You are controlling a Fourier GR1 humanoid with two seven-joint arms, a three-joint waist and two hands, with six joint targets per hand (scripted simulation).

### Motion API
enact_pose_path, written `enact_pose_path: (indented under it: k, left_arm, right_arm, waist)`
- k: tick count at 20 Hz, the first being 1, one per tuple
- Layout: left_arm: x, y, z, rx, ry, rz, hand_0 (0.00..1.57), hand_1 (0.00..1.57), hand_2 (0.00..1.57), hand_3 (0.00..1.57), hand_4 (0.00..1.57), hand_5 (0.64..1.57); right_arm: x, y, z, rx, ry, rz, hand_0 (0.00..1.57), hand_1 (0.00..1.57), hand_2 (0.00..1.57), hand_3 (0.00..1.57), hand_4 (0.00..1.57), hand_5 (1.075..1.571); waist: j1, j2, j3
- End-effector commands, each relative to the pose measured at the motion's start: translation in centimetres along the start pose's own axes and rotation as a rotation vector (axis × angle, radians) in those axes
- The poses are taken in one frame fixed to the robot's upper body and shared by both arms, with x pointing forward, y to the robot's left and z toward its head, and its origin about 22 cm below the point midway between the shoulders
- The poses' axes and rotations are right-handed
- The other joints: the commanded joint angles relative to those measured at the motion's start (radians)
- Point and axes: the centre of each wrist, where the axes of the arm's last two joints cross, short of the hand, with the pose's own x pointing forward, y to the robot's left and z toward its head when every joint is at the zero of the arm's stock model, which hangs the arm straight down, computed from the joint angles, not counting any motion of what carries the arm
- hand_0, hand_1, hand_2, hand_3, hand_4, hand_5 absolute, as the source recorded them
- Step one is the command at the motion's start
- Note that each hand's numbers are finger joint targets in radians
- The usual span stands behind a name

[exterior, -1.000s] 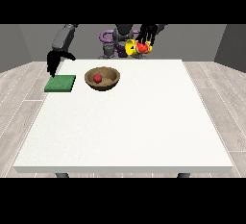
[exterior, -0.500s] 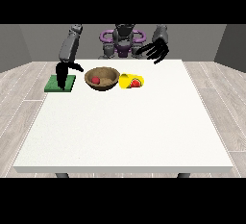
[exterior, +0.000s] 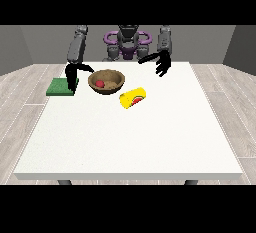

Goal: Pick the cup and pour the ball into the bowl, then pick the bowl and place it on the pad

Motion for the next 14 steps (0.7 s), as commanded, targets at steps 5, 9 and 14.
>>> enact_pose_path:
  k: [5,9,14]
  left_arm:
    - [-0.7,1.2,0.0,0.003,0.02,0.061,0.0,0.0,0.0,0.0,0.0,1.537]
    - [2.9,-0.8,-0.7,-0.019,-0.046,0.041,0.0,0.0,0.0,0.0,0.0,1.551]
    - [4.8,2.1,-2.2,-0.082,-0.121,0.055,0.0,0.0,0.0,0.0,0.0,1.557]
  right_arm:
    - [-4.4,1.3,2.7,-0.015,0.057,-0.032,0.0,0.0,0.0,0.0,0.09,1.54]
    - [-3.0,-2.1,2.0,-0.039,0.032,-0.047,0.0,0.0,0.0,0.0,0.26,1.55]
    - [-4.9,-1.3,3.4,-0.119,-0.004,-0.087,0.0,0.0,0.0,0.0,0.13,1.531]
  waist:
    - [-0.012,-0.035,0.0015]
    - [0.035,0.016,0.0021]
    - [0.126,0.081,0.0028]
